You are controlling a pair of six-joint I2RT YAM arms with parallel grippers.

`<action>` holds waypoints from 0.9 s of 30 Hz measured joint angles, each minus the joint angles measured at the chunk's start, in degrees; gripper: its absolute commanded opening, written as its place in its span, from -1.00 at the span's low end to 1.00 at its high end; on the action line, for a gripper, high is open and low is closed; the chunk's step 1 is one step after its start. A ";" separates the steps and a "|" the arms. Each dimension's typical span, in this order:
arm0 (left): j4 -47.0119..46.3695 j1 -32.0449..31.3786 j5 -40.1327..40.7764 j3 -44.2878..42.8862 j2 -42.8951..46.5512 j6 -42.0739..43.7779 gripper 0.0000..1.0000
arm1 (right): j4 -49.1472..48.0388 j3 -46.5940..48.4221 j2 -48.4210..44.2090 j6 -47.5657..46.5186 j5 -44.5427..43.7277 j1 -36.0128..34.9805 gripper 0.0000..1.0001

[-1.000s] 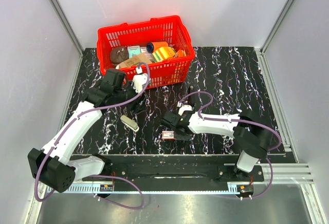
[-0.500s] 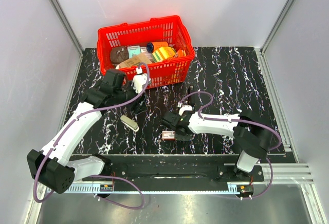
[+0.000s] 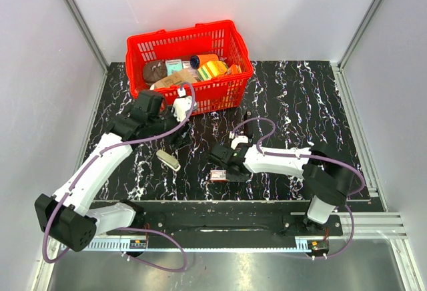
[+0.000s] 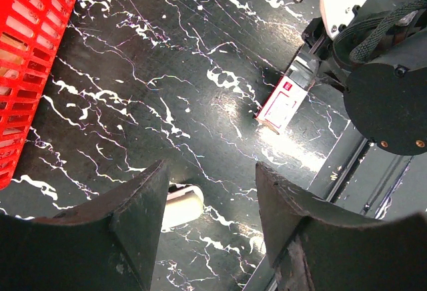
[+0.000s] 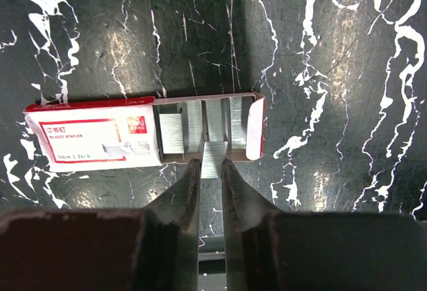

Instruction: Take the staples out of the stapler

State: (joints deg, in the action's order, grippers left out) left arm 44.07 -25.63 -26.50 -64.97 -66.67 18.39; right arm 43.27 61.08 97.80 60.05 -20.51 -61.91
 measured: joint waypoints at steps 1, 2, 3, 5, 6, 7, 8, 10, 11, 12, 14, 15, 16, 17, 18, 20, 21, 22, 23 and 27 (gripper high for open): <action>0.00 0.00 0.00 0.00 0.00 0.00 0.17 | 0.04 0.17 0.11 -0.09 -0.02 0.02 -0.85; 0.00 0.00 0.02 0.04 0.07 0.00 0.17 | 0.07 0.39 0.26 -0.22 -0.02 0.00 -0.85; -0.09 0.00 0.02 0.24 0.22 0.02 0.17 | 0.02 0.55 0.42 -0.26 -0.02 0.00 -0.85; -0.02 0.00 0.02 0.48 0.39 0.02 0.17 | 0.04 0.63 0.68 -0.28 -0.04 0.00 -0.85; 0.00 0.00 0.02 0.55 0.42 0.02 0.17 | 0.09 0.63 0.76 -0.28 -0.04 0.00 -0.85; -0.02 0.00 0.02 0.63 0.46 0.02 0.17 | 0.09 0.63 0.87 -0.31 -0.04 0.00 -0.85; 0.00 0.00 0.02 0.68 0.48 0.02 0.17 | 0.11 0.63 0.96 -0.31 -0.04 0.00 -0.85; 0.00 0.00 0.02 0.74 0.57 0.02 0.17 | 0.11 0.63 1.09 -0.31 -0.04 0.00 -0.84; -0.02 -0.04 0.02 0.76 0.59 0.02 0.17 | 0.11 0.63 1.11 -0.31 -0.04 0.00 -0.84; -0.02 -0.04 0.02 0.76 0.59 0.02 0.17 | 0.11 0.63 1.14 -0.31 -0.04 0.02 -0.84; 0.00 -0.04 0.02 0.76 0.59 0.02 0.17 | 0.11 0.63 1.18 -0.31 -0.04 0.00 -0.84; -0.02 -0.04 0.02 0.76 0.59 0.02 0.17 | 0.11 0.63 1.18 -0.33 -0.04 0.00 -0.84; 0.00 -0.04 0.02 0.76 0.59 0.00 0.17 | 0.11 0.66 1.20 -0.37 -0.04 0.02 -0.84; -0.02 -0.07 0.02 0.76 0.59 0.00 0.17 | 0.11 0.68 1.22 -0.42 -0.04 0.00 -0.84; 0.00 -0.11 0.02 0.76 0.59 0.00 0.17 | 0.13 0.76 1.29 -0.48 -0.04 0.00 -0.84; -0.02 -0.15 0.02 0.76 0.61 0.00 0.17 | 0.15 1.03 1.44 -0.68 -0.04 0.00 -0.84; -0.02 -0.20 0.02 0.79 0.63 0.00 0.17 | 0.13 1.20 1.51 -0.79 -0.04 0.02 -0.84; -0.04 -0.20 0.02 0.85 0.66 0.00 0.17 | 0.13 1.38 1.60 -0.87 -0.07 0.02 -0.84; 0.00 -0.20 0.02 0.90 0.66 0.00 0.17 | 0.11 1.46 1.64 -0.94 -0.07 0.02 -0.84; 0.00 -0.26 0.02 0.90 0.74 0.00 0.18 | 0.13 1.60 1.66 -1.20 -0.09 0.00 -0.79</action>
State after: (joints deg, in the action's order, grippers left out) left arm 44.07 -25.89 -26.48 -64.07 -65.93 18.39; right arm 43.40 62.67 99.46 58.85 -20.60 -61.91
